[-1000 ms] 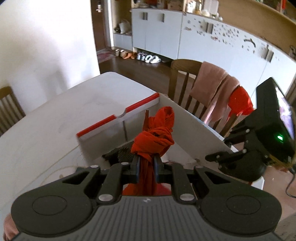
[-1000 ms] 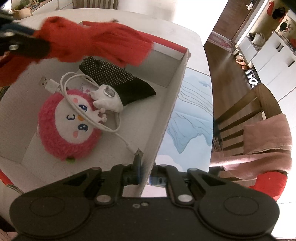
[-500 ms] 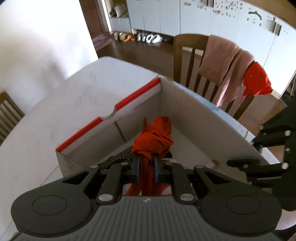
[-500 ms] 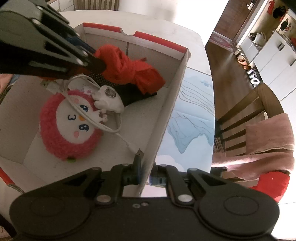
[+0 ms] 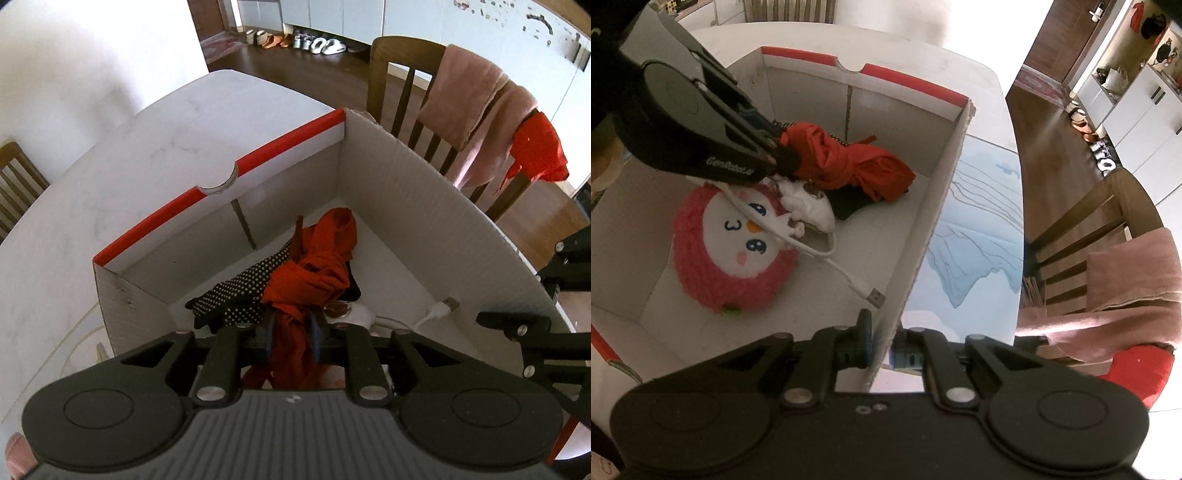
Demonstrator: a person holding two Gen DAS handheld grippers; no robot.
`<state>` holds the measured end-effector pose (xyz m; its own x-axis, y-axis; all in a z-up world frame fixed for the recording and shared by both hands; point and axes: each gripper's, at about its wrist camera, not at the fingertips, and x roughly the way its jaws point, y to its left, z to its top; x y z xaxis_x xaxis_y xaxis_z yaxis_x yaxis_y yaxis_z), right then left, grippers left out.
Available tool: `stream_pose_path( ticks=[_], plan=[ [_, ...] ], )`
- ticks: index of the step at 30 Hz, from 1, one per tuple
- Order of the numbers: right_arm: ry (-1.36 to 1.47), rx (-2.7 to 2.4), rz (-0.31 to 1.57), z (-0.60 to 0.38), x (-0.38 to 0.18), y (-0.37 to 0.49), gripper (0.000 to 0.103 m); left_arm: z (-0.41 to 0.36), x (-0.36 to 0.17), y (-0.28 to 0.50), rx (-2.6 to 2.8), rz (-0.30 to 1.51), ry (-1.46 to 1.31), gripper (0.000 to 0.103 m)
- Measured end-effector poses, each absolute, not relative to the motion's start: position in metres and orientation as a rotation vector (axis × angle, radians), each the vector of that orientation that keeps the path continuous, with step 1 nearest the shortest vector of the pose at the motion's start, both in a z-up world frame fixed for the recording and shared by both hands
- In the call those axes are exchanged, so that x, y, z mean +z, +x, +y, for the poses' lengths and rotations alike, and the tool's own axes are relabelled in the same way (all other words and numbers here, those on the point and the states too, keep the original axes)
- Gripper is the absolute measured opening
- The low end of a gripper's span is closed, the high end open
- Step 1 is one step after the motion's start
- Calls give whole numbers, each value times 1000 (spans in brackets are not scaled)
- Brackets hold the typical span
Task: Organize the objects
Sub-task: 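Lower the red cloth into the box and open the left gripper, then move the left gripper back to the black cable on the table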
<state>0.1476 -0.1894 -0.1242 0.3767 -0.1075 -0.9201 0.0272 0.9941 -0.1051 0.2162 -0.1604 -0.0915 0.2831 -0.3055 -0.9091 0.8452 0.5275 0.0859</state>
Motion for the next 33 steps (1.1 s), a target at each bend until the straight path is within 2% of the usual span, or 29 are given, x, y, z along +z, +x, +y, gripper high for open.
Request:
stream_pose_path(
  ticks=[2, 3, 4, 6, 21, 29, 33],
  plan=[
    [-78, -82, 1181, -190, -124, 147, 7, -160, -89, 216, -863, 1002, 626, 31],
    [-78, -80, 1180, -190, -124, 147, 7, -159, -88, 215, -869, 1001, 615, 44],
    [-79, -79, 1181, -190, -125, 147, 7, -157, -86, 215, -872, 996, 603, 61],
    [-85, -75, 1181, -190, -125, 147, 7, -153, -81, 212, -874, 970, 578, 68],
    [-87, -76, 1181, -192, -125, 147, 7, -93, -27, 193, -803, 891, 355, 68],
    [-87, -91, 1195, -195, -125, 149, 7, -27, -4, 189, -743, 844, 237, 69],
    [-81, -104, 1200, -196, -124, 149, 6, 16, -2, 196, -686, 837, 205, 78]
  ],
)
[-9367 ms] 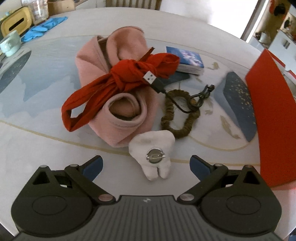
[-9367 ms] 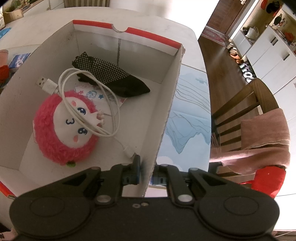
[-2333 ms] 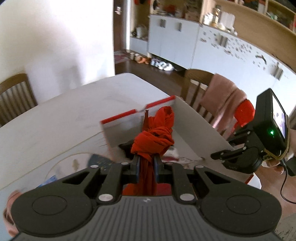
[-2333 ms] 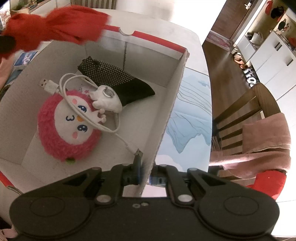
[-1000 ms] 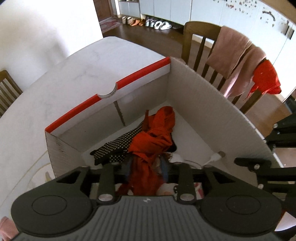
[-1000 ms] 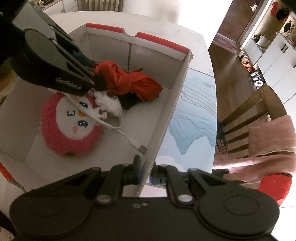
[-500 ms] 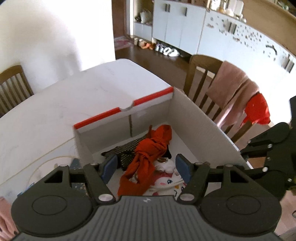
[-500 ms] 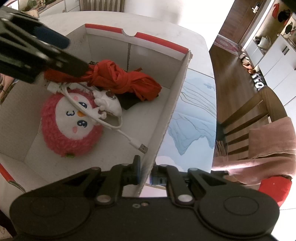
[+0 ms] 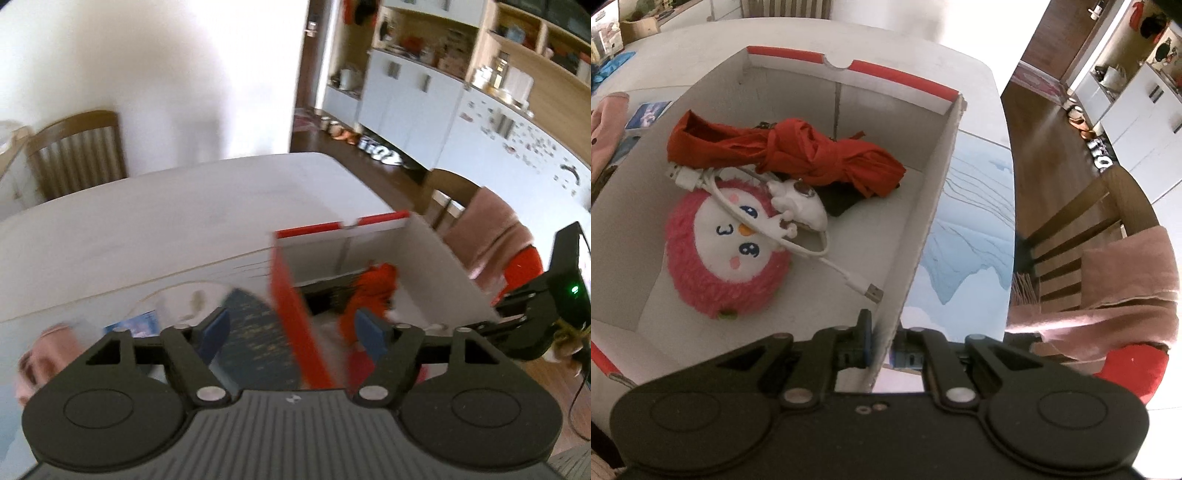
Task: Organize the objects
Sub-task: 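Move the left gripper back to the black cable on the table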
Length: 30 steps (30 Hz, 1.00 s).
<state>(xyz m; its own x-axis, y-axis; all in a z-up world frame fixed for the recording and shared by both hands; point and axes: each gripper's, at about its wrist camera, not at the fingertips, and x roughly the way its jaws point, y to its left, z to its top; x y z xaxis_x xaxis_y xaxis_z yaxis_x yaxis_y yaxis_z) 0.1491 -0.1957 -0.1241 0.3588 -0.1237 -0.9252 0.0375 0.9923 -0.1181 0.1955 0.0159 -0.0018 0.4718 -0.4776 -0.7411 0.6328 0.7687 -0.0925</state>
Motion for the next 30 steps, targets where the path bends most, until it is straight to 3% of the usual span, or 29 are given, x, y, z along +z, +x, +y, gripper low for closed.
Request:
stream_pose_path(
  ticks=[3, 9, 13, 30],
  plan=[
    [-88, -111, 1203, -193, -123, 149, 6, 46, -5, 201, -651, 843, 185, 85],
    [-103, -128, 1217, -189, -123, 152, 7, 88, -27, 210, -608, 883, 231, 87],
    [-110, -141, 1224, -187, -122, 153, 7, 100, -51, 213, -657, 930, 289, 101],
    [-128, -181, 1244, -180, -121, 154, 9, 73, -127, 251, -699, 1019, 485, 101]
  ],
)
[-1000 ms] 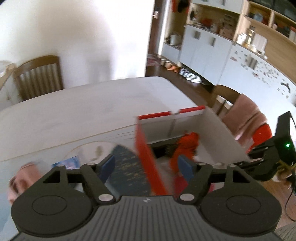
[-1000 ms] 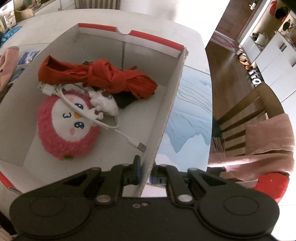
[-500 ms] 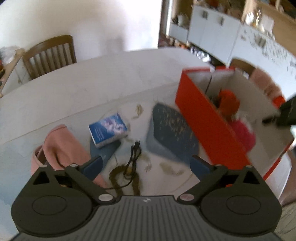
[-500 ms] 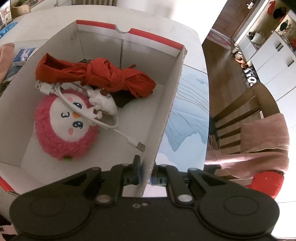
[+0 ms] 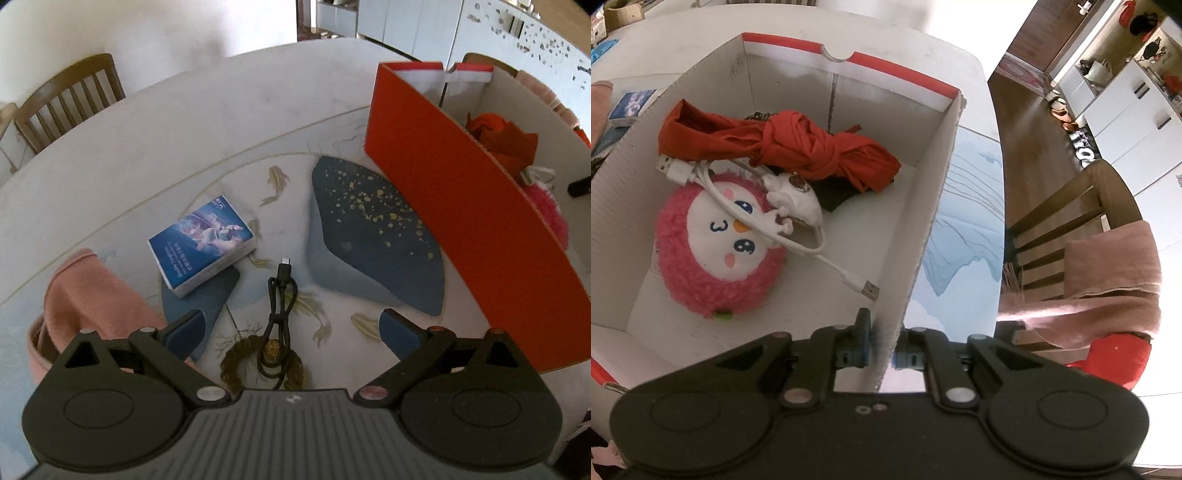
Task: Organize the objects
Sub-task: 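Move the left gripper back to the black cable on the table, then close the left gripper on the coiled black cable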
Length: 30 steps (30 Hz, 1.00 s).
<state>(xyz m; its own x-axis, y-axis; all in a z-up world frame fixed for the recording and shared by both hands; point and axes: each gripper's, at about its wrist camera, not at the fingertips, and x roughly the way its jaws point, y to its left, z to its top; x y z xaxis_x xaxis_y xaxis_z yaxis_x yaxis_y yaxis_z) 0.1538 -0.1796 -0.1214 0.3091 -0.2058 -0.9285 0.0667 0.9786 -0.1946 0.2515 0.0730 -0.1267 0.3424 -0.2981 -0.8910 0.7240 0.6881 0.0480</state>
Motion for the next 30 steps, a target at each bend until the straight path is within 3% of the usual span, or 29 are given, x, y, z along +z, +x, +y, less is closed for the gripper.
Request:
stream_pose_path(
  ticks=[5, 9, 12, 18, 21, 25, 30],
  plan=[
    [-131, -180, 1242, -179, -122, 153, 9, 68, -135, 257, -698, 1040, 511, 98],
    [-130, -183, 1244, -179, -122, 153, 9, 65, -139, 266, -681, 1073, 508, 68],
    [-130, -182, 1243, -179, -122, 153, 9, 64, -142, 270, -669, 1091, 514, 63],
    [-128, -185, 1244, -179, -122, 154, 9, 62, -147, 271, -683, 1125, 533, 36],
    [-129, -186, 1244, -179, -122, 154, 9, 62, -147, 272, -680, 1134, 524, 32],
    [-130, -186, 1244, -179, -122, 154, 9, 61, -146, 271, -666, 1132, 530, 15],
    [-131, -186, 1244, -179, -122, 154, 9, 63, -141, 271, -645, 1132, 509, 14]
  ],
)
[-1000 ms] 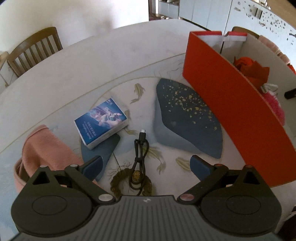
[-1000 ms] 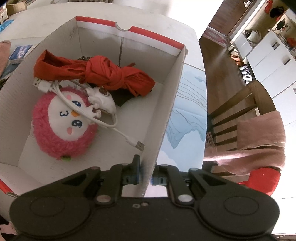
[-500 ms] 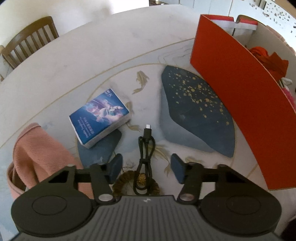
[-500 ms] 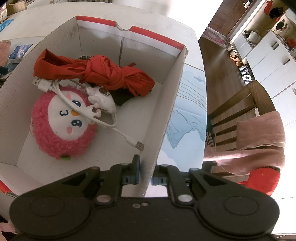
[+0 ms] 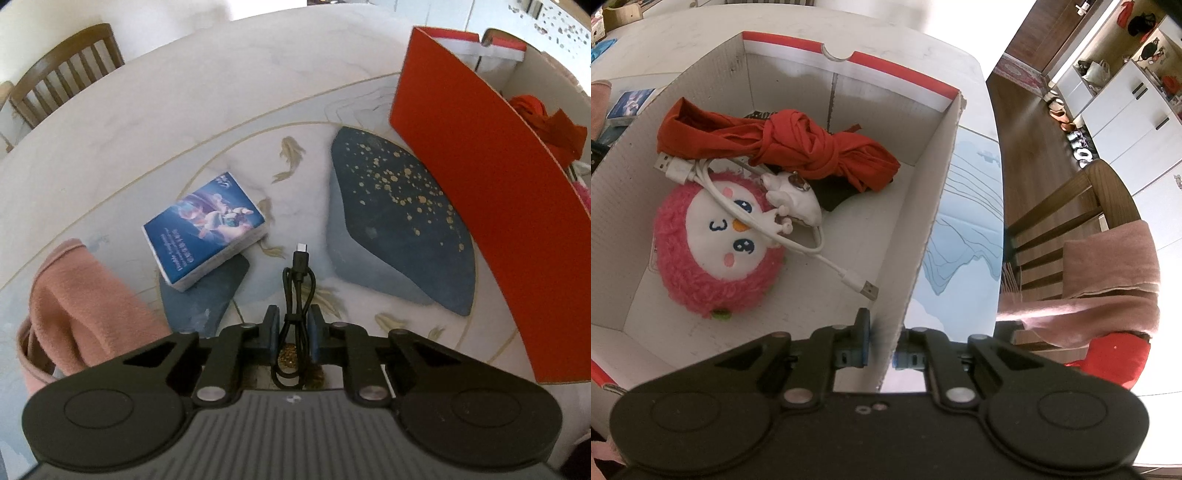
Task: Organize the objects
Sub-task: 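Close the left gripper on the coiled black cable, then carry the black cable with the left gripper over the box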
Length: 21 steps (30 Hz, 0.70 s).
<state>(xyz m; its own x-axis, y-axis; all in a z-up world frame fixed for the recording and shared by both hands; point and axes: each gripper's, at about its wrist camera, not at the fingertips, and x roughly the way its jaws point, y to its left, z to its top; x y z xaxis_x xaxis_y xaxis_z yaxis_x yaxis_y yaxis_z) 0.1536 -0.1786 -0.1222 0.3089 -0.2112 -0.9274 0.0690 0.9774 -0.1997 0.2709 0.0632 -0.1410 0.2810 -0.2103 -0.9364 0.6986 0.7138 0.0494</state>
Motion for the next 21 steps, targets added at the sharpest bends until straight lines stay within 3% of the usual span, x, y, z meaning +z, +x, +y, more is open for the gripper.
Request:
stream_pose_path(
  ticks=[21],
  plan=[
    [-139, -177, 1231, -178, -122, 152, 9, 53, -14, 229, -862, 982, 336, 11]
  ],
)
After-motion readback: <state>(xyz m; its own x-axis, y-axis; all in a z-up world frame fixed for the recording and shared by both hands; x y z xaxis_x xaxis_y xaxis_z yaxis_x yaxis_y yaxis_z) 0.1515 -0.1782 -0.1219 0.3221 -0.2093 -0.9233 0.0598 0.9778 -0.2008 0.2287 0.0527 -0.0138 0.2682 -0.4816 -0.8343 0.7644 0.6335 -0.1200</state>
